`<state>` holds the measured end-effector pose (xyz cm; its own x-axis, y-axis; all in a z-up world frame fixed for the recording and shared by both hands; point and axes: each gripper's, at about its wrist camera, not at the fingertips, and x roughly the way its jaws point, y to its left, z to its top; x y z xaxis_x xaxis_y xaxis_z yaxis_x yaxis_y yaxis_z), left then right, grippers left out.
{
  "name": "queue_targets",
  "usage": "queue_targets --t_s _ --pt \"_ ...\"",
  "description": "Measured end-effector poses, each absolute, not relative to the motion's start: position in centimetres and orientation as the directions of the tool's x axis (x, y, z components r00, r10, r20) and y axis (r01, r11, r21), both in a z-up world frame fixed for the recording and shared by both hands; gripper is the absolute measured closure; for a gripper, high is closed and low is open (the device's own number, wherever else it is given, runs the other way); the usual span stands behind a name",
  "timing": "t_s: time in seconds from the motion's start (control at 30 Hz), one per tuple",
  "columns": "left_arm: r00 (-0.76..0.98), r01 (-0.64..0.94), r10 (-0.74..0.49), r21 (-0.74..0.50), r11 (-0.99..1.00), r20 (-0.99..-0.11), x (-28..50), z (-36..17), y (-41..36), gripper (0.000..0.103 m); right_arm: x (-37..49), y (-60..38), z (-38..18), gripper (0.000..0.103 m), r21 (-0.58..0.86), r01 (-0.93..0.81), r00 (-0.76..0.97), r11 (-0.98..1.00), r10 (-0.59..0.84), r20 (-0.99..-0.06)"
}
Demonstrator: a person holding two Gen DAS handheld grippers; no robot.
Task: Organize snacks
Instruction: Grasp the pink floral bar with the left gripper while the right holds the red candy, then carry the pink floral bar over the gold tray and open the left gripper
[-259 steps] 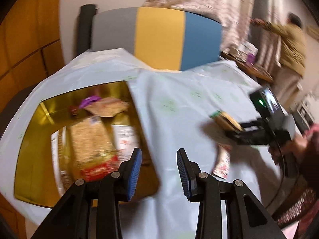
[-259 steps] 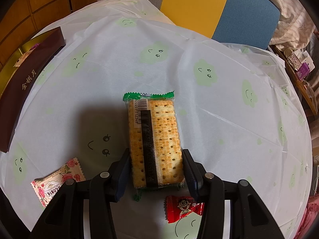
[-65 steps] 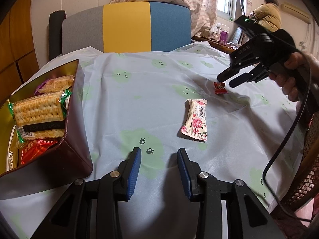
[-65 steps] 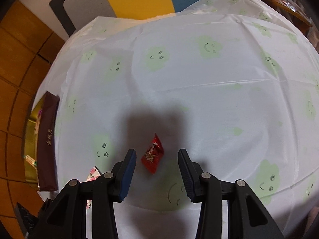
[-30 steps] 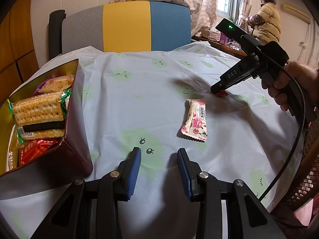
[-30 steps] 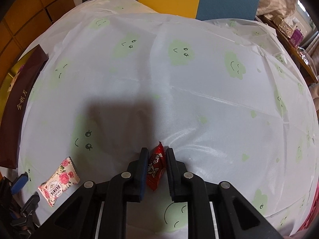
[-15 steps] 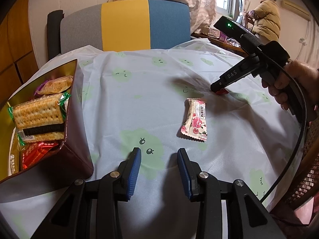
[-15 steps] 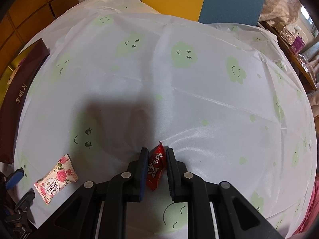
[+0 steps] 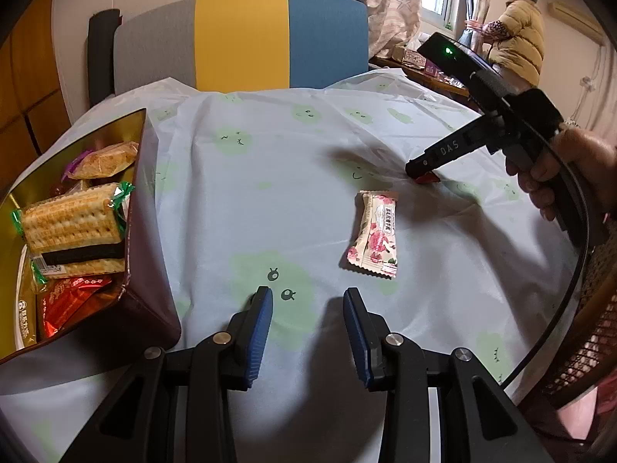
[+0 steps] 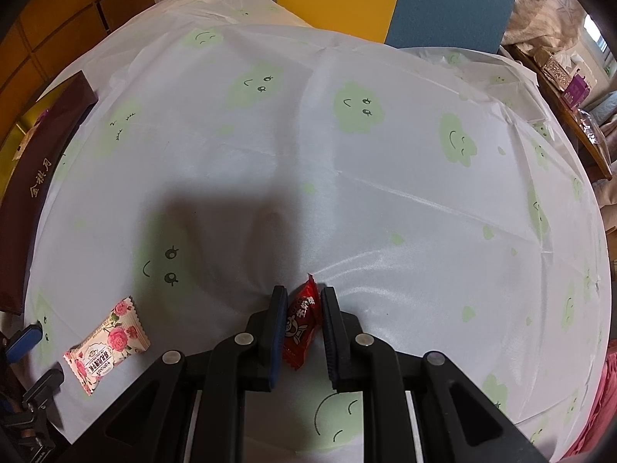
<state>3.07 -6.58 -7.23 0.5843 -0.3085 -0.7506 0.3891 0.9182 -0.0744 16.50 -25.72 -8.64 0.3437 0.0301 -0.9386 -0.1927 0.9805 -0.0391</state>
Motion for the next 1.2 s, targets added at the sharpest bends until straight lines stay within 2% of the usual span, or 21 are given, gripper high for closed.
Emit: queue_targets --t_s 0.37,0.8,0.83,0.87,1.2 --pt "0.529 0.513 -0.405 -0.098 0.853 -0.746 4.8 -4.8 -9.9 0.064 16.7 -26.1 -9.2 0.085 -0.032 -0.190 0.340 0.981 0.036 -0.940" --pt "0.466 0.592 -0.342 0.000 0.806 -0.816 8.2 -6.8 -13.8 0.064 17.0 -26.4 -9.2 0.085 -0.030 -0.191 0.336 0.981 0.037 -0.941" --pt "0.460 0.593 -0.340 -0.001 0.805 -0.821 8.4 -7.2 -13.9 0.065 17.0 -26.5 -9.2 0.085 -0.029 -0.191 0.336 0.981 0.037 -0.941" --pt "0.474 0.598 -0.349 0.005 0.802 -0.808 8.2 -7.2 -13.9 0.080 17.0 -26.5 -9.2 0.085 -0.029 -0.191 0.336 0.981 0.038 -0.941" --pt "0.560 0.491 -0.311 0.005 0.871 -0.768 5.8 -7.2 -11.5 0.083 16.8 -26.3 -9.5 0.085 -0.042 -0.200 0.341 0.979 0.029 -0.940"
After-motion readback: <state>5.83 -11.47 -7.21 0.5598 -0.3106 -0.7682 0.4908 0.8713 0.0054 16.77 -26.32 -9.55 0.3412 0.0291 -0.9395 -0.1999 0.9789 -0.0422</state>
